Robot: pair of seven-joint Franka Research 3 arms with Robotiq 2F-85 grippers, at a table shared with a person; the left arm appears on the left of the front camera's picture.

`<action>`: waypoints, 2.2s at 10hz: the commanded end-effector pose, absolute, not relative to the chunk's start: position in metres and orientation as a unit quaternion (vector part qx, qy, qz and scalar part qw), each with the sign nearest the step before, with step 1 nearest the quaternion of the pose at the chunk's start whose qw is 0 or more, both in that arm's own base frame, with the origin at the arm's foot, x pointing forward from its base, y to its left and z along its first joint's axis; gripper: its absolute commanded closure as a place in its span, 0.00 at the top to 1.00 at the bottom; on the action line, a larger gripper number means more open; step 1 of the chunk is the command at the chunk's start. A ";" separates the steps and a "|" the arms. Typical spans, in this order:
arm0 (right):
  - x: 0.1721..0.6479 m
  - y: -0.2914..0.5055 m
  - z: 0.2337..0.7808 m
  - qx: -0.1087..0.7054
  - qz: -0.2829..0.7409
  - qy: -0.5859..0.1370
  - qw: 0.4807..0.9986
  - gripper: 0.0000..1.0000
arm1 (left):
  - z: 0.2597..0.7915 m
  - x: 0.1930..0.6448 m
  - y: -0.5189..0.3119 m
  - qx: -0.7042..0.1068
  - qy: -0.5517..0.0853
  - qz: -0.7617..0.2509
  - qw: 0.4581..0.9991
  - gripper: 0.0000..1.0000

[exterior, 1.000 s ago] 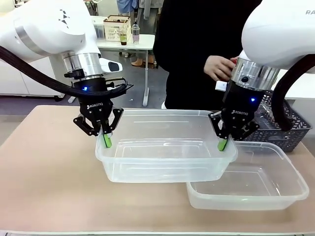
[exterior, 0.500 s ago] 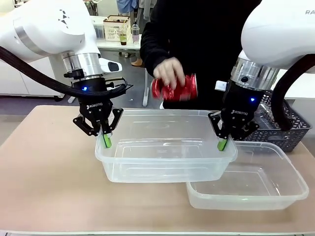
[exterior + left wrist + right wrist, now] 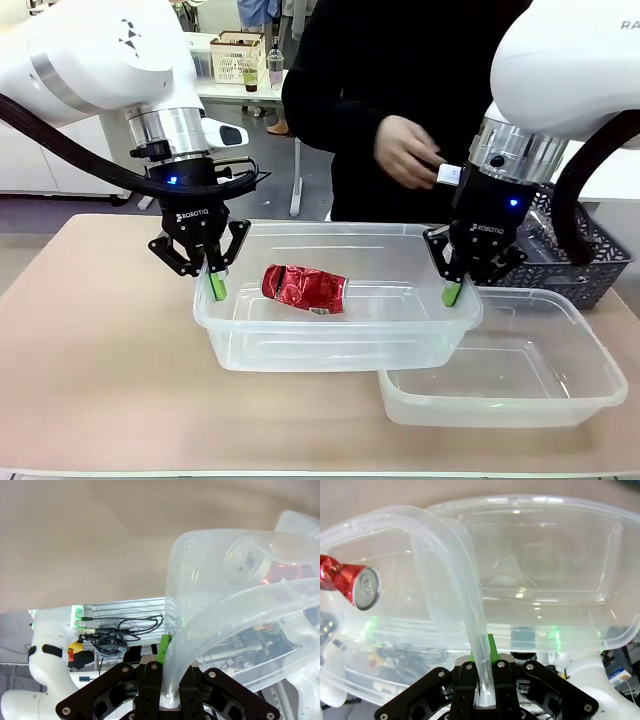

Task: Sort the waste into each basket.
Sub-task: Offer the picked Organizing box to the human.

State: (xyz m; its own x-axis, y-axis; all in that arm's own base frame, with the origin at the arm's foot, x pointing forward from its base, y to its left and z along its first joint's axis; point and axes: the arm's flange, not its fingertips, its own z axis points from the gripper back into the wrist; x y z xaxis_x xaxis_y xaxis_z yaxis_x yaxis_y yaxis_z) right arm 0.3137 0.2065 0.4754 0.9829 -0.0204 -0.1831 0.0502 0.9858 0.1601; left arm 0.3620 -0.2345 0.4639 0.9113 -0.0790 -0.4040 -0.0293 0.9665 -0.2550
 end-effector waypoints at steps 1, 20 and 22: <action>0.314 0.205 0.479 0.080 -0.015 0.090 0.993 0.05 | 0.468 0.361 -0.236 -0.137 0.213 -0.011 0.967 0.04; 0.314 0.205 0.479 0.080 -0.015 0.090 0.993 0.05 | 0.468 0.361 -0.236 -0.137 0.213 -0.011 0.967 0.04; 0.314 0.205 0.479 0.080 -0.015 0.090 0.993 0.05 | 0.468 0.361 -0.236 -0.137 0.213 -0.011 0.967 0.04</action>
